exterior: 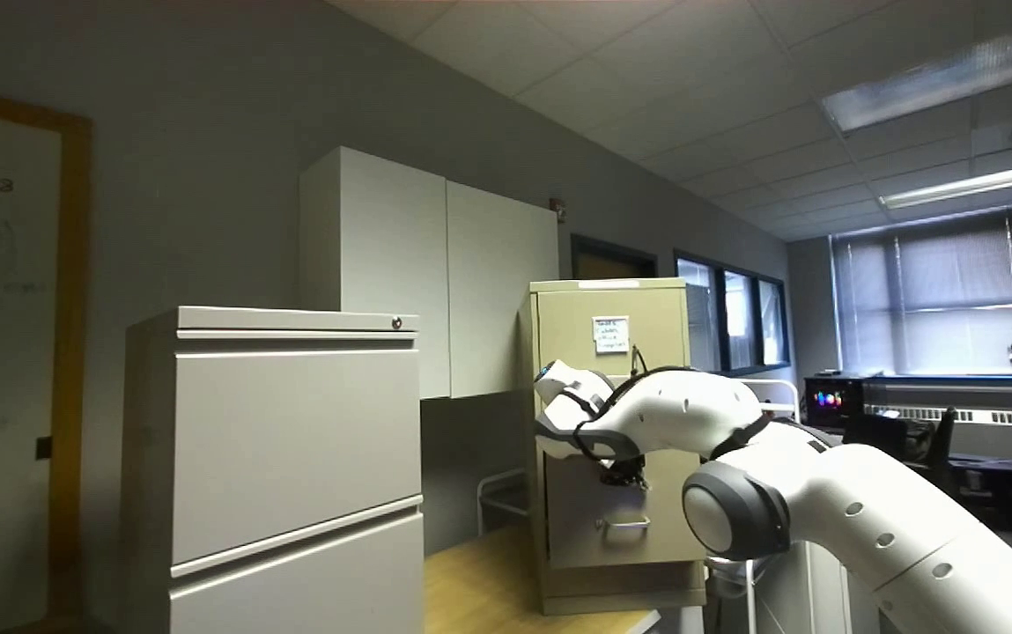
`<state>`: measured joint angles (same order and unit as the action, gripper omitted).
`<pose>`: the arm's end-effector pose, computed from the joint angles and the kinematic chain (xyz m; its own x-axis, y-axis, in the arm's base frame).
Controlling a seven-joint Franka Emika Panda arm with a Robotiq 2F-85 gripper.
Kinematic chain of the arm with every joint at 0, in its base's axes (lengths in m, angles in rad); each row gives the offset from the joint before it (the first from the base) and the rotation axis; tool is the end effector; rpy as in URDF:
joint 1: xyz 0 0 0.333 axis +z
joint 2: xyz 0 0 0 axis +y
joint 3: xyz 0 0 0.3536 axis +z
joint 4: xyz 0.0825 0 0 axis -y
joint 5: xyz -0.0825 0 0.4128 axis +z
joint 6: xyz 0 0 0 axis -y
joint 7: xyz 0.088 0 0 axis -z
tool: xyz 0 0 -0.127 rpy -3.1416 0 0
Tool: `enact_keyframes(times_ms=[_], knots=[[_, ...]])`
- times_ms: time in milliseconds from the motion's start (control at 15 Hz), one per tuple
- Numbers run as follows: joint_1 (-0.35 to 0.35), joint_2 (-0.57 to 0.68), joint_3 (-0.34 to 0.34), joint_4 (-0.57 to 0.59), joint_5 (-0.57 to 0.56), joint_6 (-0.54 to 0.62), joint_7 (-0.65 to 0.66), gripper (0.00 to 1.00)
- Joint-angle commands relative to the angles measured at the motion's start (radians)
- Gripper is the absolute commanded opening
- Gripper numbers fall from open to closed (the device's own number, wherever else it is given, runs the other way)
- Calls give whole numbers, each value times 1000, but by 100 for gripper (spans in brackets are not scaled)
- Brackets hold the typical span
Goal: Close the bottom drawer of the cabinet to the right
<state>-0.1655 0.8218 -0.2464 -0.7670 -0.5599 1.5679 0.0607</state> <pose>0.7549 -0.3033 0.5010 0.9272 -0.3729 0.0361 -0.2984 -0.6768 0.6730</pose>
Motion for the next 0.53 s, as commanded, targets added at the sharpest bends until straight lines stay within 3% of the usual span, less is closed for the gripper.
enact_keyframes(times_ms=[0,333,467], knots=[[-27,144,-55,199,-33,101,-17,0],[-42,211,-90,312,-19,101,14,0],[-53,200,-82,305,-10,95,82,0]])
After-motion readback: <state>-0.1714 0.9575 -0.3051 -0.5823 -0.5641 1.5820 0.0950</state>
